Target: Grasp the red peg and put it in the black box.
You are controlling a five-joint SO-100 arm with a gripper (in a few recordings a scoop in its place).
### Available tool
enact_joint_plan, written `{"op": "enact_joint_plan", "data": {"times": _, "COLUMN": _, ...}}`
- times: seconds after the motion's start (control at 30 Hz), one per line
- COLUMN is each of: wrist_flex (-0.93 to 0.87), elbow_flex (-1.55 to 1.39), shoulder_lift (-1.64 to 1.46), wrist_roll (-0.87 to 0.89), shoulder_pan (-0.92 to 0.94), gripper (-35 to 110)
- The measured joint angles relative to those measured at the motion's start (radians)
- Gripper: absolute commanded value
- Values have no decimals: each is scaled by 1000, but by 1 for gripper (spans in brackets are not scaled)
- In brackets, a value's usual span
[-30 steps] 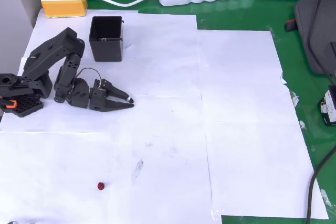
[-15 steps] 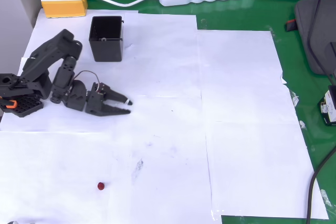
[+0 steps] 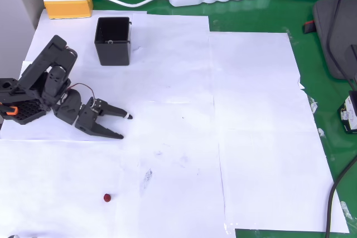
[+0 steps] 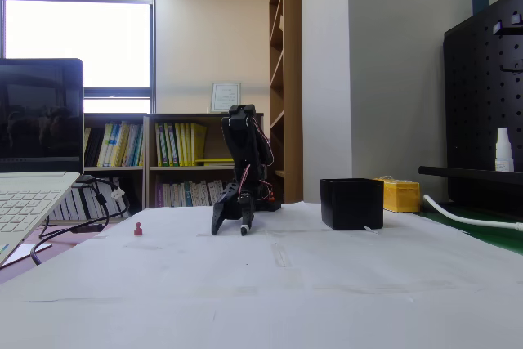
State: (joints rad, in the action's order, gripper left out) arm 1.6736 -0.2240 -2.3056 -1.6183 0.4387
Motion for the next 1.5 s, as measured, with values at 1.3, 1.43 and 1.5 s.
{"op": "enact_joint_plan", "data": {"times": 1.3, "wrist_flex": -167, "elbow_flex": -245, "shoulder_lift": 9, "wrist_roll": -9, "shoulder_pan": 537, "gripper": 25}}
{"op": "enact_joint_plan", "data": {"times": 1.43, "wrist_flex": -187, "elbow_flex": -281, "shoulder_lift": 9, "wrist_roll": 2, "shoulder_pan": 526, "gripper": 25}}
{"op": "enact_joint_plan", "data": {"times": 1.5, "wrist_flex": -206, "elbow_flex": -293, "shoulder_lift": 9, "wrist_roll": 8, "shoulder_pan": 522, "gripper": 25}}
